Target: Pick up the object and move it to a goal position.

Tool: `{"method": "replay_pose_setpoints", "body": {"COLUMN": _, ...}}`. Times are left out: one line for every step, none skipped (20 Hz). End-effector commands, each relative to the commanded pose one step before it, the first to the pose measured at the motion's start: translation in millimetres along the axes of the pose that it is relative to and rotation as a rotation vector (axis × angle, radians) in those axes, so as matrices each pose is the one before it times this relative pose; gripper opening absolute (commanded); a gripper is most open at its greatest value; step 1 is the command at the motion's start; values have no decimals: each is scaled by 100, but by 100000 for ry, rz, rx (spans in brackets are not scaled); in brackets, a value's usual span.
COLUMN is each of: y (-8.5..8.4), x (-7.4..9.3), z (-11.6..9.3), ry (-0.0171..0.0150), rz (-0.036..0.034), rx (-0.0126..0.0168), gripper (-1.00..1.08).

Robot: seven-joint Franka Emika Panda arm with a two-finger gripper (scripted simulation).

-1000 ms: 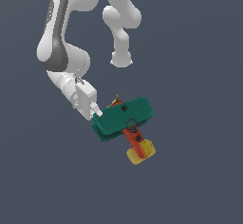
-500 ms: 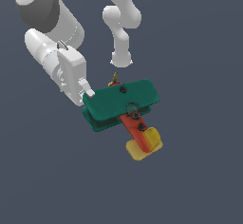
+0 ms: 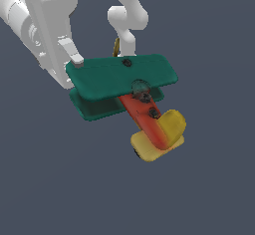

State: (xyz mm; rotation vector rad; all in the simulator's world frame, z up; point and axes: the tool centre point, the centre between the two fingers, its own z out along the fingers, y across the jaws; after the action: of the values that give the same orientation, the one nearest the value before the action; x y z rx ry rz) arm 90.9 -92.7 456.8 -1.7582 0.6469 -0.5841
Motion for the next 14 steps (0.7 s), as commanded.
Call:
{"method": "replay_pose_setpoints", "body": {"y": -2714, "x": 477, "z": -547, "ry": 51, "rz": -281, "rx": 226, "gripper": -100}}
{"method": "replay_pose_setpoints", "body": {"y": -805, "x": 186, "z": -174, "ry": 0, "rz": 0, "rx": 0, "gripper": -100}}
{"method": "replay_pose_setpoints", "body": {"y": -746, "x": 164, "z": -132, "ry": -49, "rz": 1, "rx": 3, "gripper": -100}}
{"method": "replay_pose_setpoints", "body": {"y": -687, "x": 168, "z": -147, "ry": 0, "rz": 0, "rx": 0, "gripper": -100}}
{"method": "replay_pose_setpoints", "body": {"y": -633, "x": 143, "z": -110, "ry": -48, "rz": -1, "rx": 9, "gripper": -100}}
{"method": "replay_pose_setpoints", "body": {"y": -573, "x": 146, "z": -122, "ry": 0, "rz": 0, "rx": 0, "gripper": -100}}
{"method": "replay_pose_setpoints", "body": {"y": -522, "x": 114, "z": -78, "ry": -67, "rz": -2, "rx": 18, "gripper": -100}}
{"method": "replay_pose_setpoints", "body": {"y": -459, "x": 122, "z": -96, "ry": 0, "rz": 0, "rx": 0, "gripper": -100}}
{"method": "replay_pose_setpoints", "body": {"y": -409, "x": 97, "z": -65, "ry": -45, "rz": -2, "rx": 18, "gripper": -100}}
{"method": "replay_pose_setpoints", "body": {"y": -346, "x": 100, "z": -70, "ry": 0, "rz": 0, "rx": 0, "gripper": -100}}
{"method": "replay_pose_setpoints", "body": {"y": -299, "x": 75, "z": -44, "ry": -43, "rz": -3, "rx": 23, "gripper": -100}}
{"method": "replay_pose_setpoints", "body": {"y": -245, "x": 64, "z": -34, "ry": -41, "rz": -3, "rx": 26, "gripper": -100}}
{"method": "replay_pose_setpoints", "body": {"y": -183, "x": 65, "z": -32, "ry": 0, "rz": 0, "rx": 0, "gripper": -100}}
{"method": "replay_pose_setpoints", "body": {"y": -145, "x": 39, "z": -17, "ry": -38, "rz": -4, "rx": 31, "gripper": -100}}
